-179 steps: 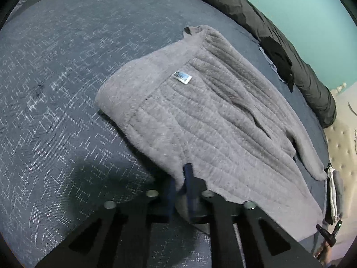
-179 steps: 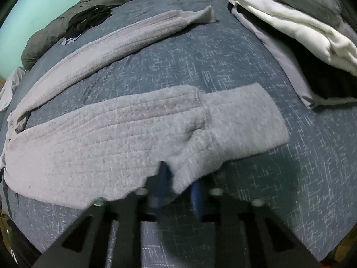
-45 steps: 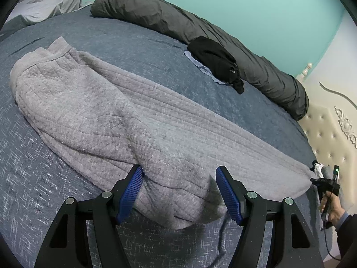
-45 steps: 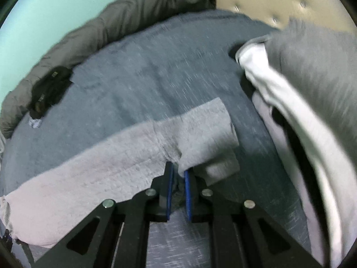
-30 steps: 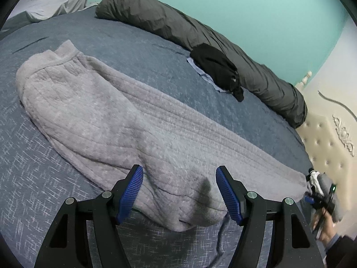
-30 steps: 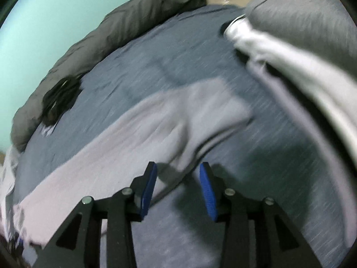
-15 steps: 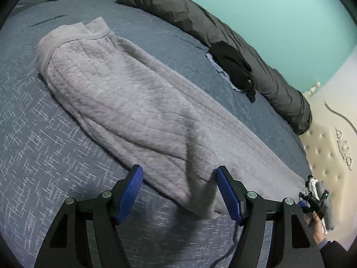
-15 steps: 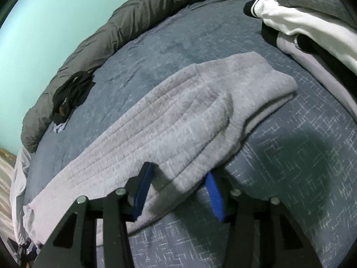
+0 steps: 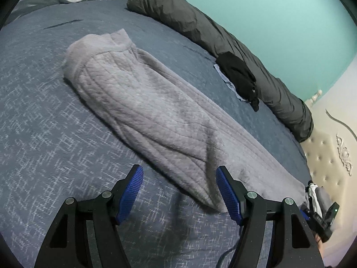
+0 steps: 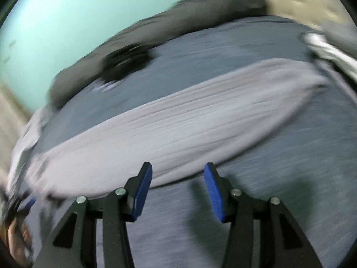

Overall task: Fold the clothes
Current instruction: 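Press the folded sweater strip flat with the right gripper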

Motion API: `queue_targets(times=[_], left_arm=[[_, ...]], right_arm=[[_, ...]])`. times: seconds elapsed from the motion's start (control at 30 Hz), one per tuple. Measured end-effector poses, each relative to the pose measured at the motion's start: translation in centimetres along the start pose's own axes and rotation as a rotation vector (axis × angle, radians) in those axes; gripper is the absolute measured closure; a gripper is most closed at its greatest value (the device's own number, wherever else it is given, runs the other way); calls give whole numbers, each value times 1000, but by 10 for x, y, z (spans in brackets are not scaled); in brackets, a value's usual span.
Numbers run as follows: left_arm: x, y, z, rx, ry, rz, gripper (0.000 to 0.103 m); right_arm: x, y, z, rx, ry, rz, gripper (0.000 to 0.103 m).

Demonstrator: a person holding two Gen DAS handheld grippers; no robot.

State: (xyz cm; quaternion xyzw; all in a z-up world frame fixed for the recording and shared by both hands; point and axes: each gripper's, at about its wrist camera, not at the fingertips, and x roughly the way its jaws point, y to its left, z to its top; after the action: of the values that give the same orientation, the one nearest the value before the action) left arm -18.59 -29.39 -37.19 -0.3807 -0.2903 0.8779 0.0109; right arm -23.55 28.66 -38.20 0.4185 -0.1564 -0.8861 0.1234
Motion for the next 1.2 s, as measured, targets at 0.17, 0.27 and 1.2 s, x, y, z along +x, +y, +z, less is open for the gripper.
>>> queue_targets(times=[0.17,0.27,1.2], left_arm=[[-12,8,-1,-8,-14,-2,32],[-15,12,0,-13,-19,-5,31],[-25,34,7,-64,-47,-39,32]], right_arm=[[40,111,-32,-177,168,205,54],[68,172,-48,-313,255,263,54],[105,276,-74,-568,383,439,98]])
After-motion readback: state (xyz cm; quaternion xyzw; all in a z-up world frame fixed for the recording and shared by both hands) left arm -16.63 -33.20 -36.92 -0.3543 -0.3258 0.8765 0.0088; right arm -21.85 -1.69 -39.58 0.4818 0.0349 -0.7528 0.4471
